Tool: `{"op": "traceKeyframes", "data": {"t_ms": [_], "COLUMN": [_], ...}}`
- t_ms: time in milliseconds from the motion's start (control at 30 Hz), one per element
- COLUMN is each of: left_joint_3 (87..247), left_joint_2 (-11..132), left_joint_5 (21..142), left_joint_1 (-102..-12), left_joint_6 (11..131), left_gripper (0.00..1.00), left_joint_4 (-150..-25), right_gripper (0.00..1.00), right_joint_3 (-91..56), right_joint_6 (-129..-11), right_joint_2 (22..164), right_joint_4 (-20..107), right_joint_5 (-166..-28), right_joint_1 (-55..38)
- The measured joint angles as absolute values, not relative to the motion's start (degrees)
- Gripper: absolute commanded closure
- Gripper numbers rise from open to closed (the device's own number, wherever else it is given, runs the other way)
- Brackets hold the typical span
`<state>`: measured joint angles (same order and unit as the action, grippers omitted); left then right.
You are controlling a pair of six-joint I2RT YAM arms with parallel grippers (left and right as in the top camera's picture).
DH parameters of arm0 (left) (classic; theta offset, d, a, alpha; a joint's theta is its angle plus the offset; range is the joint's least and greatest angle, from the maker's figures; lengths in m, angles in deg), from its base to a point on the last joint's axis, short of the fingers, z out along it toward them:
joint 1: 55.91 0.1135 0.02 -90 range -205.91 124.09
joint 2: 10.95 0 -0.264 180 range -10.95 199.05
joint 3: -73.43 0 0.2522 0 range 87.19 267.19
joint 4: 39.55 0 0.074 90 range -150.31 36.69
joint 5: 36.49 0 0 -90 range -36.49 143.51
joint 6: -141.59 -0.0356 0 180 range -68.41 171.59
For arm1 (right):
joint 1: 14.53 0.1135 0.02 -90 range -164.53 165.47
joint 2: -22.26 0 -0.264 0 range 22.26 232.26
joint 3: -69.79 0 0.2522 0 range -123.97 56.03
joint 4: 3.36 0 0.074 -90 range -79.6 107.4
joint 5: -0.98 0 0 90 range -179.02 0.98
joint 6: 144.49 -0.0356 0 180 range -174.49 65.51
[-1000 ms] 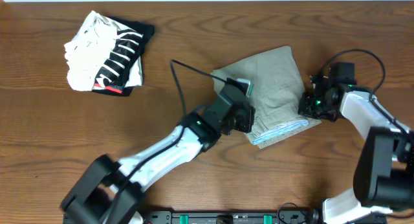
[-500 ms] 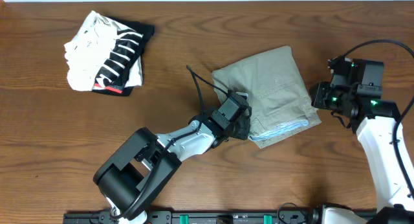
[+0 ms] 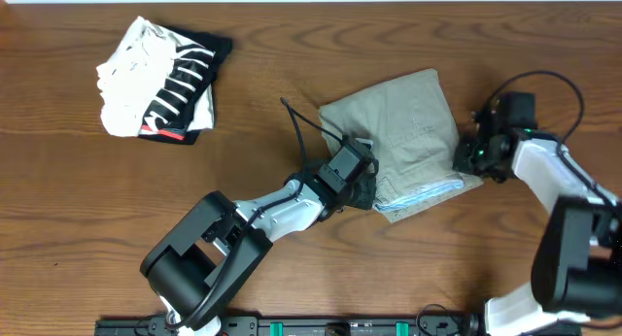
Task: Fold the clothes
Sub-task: 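Release the shorts and withdraw both grippers from the bundle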
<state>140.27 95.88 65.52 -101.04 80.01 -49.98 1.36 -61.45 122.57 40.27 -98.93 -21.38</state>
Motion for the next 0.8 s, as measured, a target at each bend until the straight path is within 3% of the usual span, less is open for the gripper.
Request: {"op": "traceKeyframes", "data": {"t_ms": [200, 333, 433, 633, 800], "left_joint_3": [140.34, 140.36, 140.36, 140.58, 140.93], "left_joint_2": [95.88, 94.67, 90.67, 76.49, 74.28], "left_joint_5": [65.52, 65.48, 65.37, 63.34, 61.39], "left_joint_1": [-101.04, -100.99, -100.47, -95.02, -90.22], "left_joint_6": [80.03, 79.62, 79.90, 79.68, 79.81], "left_gripper": [0.85, 0.66, 0.62, 0.51, 0.46], "left_joint_4": [-49.93, -50.83, -51.42, -50.78, -50.72], "right_gripper": [0.96, 0.94, 0.92, 0.62, 0.41], "right_joint_3": [1.29, 1.29, 1.29, 1.12, 0.72], "right_joint_6": [-61.45, -61.45, -61.45, -62.23, -62.65], "right_joint_2": [123.69, 123.69, 123.69, 123.69, 123.69], "right_joint_4": [39.92, 39.85, 39.81, 39.39, 39.02], "right_joint_5": [-99.90, -99.98, -100.18, -101.71, -102.54], "right_joint_1": [-21.36, -21.36, -21.36, -21.32, -21.32]}}
